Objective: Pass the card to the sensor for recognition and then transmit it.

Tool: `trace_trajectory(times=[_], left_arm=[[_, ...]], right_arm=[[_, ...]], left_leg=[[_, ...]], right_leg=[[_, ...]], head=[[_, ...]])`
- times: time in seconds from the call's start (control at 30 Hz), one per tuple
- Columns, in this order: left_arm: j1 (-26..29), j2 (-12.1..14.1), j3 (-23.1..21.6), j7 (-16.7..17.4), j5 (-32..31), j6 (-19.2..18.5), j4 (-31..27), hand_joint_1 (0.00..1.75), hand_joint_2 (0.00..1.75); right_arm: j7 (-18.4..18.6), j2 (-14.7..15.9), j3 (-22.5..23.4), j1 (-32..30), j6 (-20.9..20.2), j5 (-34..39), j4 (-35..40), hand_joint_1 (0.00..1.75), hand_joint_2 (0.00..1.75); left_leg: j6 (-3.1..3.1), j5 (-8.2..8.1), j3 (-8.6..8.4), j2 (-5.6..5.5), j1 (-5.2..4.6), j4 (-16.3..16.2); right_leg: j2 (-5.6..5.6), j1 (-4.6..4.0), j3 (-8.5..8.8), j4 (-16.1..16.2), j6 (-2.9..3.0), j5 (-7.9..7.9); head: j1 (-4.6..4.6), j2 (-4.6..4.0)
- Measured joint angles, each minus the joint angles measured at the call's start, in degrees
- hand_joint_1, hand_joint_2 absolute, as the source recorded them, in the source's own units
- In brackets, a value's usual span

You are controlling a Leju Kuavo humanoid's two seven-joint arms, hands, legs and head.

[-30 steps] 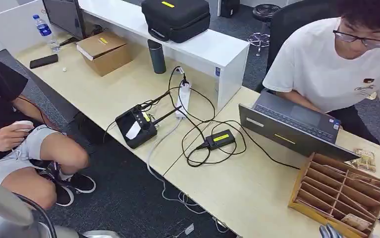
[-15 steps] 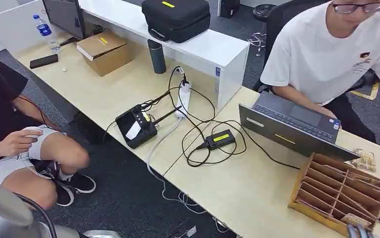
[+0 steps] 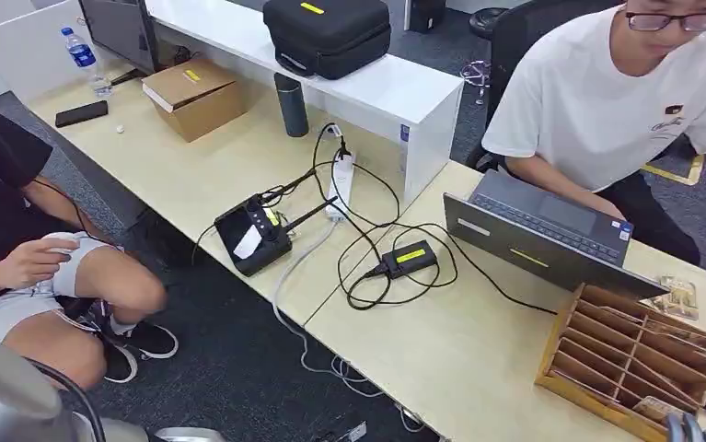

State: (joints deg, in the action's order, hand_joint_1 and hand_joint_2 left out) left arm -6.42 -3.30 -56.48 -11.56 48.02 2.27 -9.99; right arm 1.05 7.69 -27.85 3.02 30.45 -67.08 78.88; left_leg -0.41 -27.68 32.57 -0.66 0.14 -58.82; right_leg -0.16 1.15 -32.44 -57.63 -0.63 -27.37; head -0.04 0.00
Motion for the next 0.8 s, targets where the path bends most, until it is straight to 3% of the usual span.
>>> trace_trajectory(times=[0.37, 0.8], left_arm=[[0.0, 0.0, -0.3, 0.2, -0.5, 0.2, 0.0, 0.00, 1.75], [-0.3, 0.0, -1.0, 0.9, -0.9, 0.1, 0.0, 0.00, 1.75]], right_arm=[[0.7, -0.9, 0.3, 2.2, -1.3, -0.9, -0.3, 0.00, 1.75], [0.6, -3.9, 0.0, 6.0, -2.4, -0.9, -3.1, 0.00, 1.75]], left_leg=[[0.00, 0.01, 0.00, 0.00, 0.00, 0.0], [0.01, 0.03, 0.00, 0.00, 0.00, 0.0]], right_leg=[[0.01, 0.00, 0.00, 0.0, 0.00, 0.00], [0.00, 0.00, 0.00, 0.0, 0.00, 0.01]], head=[[0.00, 0.00], [0.00, 0.00]])
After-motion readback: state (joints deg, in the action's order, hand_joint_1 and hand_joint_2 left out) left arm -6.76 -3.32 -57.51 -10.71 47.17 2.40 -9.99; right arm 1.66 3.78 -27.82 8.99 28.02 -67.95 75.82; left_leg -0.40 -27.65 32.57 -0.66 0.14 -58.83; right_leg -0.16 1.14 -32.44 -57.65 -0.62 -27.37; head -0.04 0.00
